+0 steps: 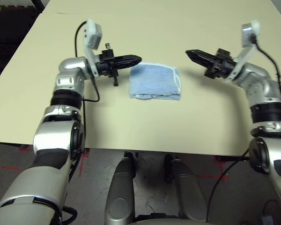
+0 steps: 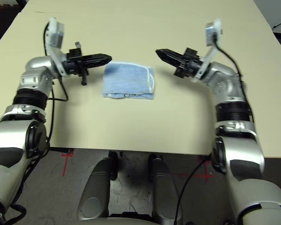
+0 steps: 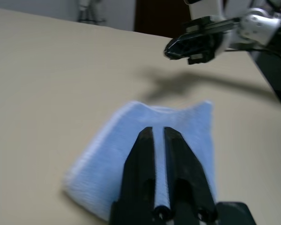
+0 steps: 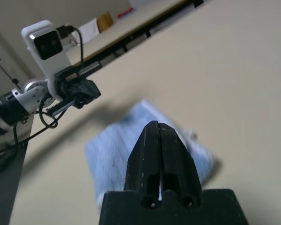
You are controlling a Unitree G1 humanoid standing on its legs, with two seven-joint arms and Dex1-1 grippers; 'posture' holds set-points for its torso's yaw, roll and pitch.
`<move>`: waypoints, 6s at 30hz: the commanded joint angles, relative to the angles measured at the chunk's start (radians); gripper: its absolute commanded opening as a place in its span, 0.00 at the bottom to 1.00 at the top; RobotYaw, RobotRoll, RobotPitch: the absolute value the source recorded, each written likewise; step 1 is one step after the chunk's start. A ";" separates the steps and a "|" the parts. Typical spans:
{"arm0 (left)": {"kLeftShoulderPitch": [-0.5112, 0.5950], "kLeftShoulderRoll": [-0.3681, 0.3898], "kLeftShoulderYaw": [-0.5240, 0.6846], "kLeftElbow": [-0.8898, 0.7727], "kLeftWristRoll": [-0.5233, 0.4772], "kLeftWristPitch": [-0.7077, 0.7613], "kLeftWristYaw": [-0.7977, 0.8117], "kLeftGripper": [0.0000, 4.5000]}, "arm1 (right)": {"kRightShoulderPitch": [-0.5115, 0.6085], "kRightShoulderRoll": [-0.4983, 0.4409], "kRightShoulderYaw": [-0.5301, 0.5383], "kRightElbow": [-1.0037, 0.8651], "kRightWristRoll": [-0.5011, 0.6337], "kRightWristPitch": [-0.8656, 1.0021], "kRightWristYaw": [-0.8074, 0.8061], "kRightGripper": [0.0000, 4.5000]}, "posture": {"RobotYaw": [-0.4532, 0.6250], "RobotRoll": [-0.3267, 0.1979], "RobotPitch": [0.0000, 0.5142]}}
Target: Fold the towel and set it aside.
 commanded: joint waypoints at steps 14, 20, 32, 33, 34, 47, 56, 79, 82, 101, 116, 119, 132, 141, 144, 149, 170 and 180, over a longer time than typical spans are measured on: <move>0.064 0.094 -0.147 -0.045 -0.068 -0.153 -0.079 1.00 | -0.001 -0.105 -0.047 -0.013 0.160 0.659 -0.156 0.99 | 0.48 0.62 0.57; 0.077 0.102 -0.153 -0.064 -0.080 -0.154 -0.079 1.00 | -0.049 -0.056 -0.082 0.072 0.190 0.733 -0.214 0.99 | 0.50 0.62 0.57; 0.122 0.104 -0.147 -0.122 -0.086 -0.136 -0.079 1.00 | -0.119 0.069 -0.031 0.179 0.146 0.714 -0.274 0.99 | 0.52 0.62 0.59; 0.124 0.103 -0.147 -0.124 -0.086 -0.135 -0.079 1.00 | -0.128 0.078 -0.029 0.191 0.144 0.710 -0.276 0.99 | 0.52 0.62 0.58; 0.125 0.102 -0.146 -0.126 -0.085 -0.134 -0.079 1.00 | -0.136 0.087 -0.027 0.202 0.142 0.705 -0.278 0.99 | 0.52 0.62 0.58; 0.140 0.098 -0.143 -0.178 -0.085 -0.107 -0.079 1.00 | -0.237 0.200 -0.014 0.325 0.095 0.637 -0.296 0.95 | 0.53 0.62 0.57; 0.143 0.102 -0.156 -0.177 -0.085 -0.106 -0.079 1.00 | -0.226 0.192 -0.025 0.298 0.099 0.660 -0.296 0.27 | 0.52 0.62 0.55; 0.147 0.083 -0.135 -0.141 -0.077 -0.068 -0.064 1.00 | -0.279 0.114 -0.269 0.328 0.106 0.197 -0.442 0.01 | 0.48 0.62 0.56; 0.144 0.078 -0.134 -0.134 -0.073 -0.070 -0.061 1.00 | -0.307 0.093 -0.298 0.424 0.072 0.005 -0.497 0.01 | 0.48 0.62 0.56; 0.136 0.067 -0.133 -0.132 -0.070 -0.058 -0.056 1.00 | -0.270 0.037 -0.488 0.658 0.090 -0.472 -0.777 0.01 | 0.46 0.62 0.57; 0.110 0.058 -0.139 -0.105 -0.060 -0.070 -0.066 1.00 | -0.233 0.160 -0.527 0.567 0.127 -0.609 -0.841 0.01 | 0.47 0.62 0.55; 0.117 0.060 -0.138 -0.115 -0.061 -0.067 -0.065 1.00 | -0.225 0.189 -0.535 0.538 0.137 -0.630 -0.878 0.01 | 0.47 0.62 0.55; 0.121 0.060 -0.138 -0.121 -0.061 -0.066 -0.061 1.00 | -0.220 0.198 -0.522 0.531 0.134 -0.613 -0.968 0.01 | 0.47 0.62 0.54; 0.121 0.057 -0.140 -0.125 -0.061 -0.063 -0.061 1.00 | -0.172 0.251 -0.511 0.467 0.147 -0.553 -1.017 0.01 | 0.47 0.62 0.54; 0.118 0.060 -0.141 -0.120 -0.059 -0.064 -0.063 1.00 | -0.165 0.261 -0.510 0.441 0.153 -0.505 -1.050 0.20 | 0.47 0.62 0.54; 0.113 0.061 -0.141 -0.115 -0.056 -0.063 -0.062 1.00 | -0.122 0.288 -0.495 0.299 0.167 -0.388 -1.138 0.61 | 0.47 0.62 0.54; 0.086 0.036 -0.122 -0.065 -0.054 -0.055 0.010 1.00 | 0.098 0.220 -0.291 -0.409 0.250 0.140 -1.310 0.99 | 0.44 0.62 0.54; 0.111 -0.051 0.040 -0.058 -0.051 -0.045 0.517 1.00 | 0.032 0.129 -0.065 0.076 -0.133 -0.569 -0.819 0.99 | 0.48 0.62 0.53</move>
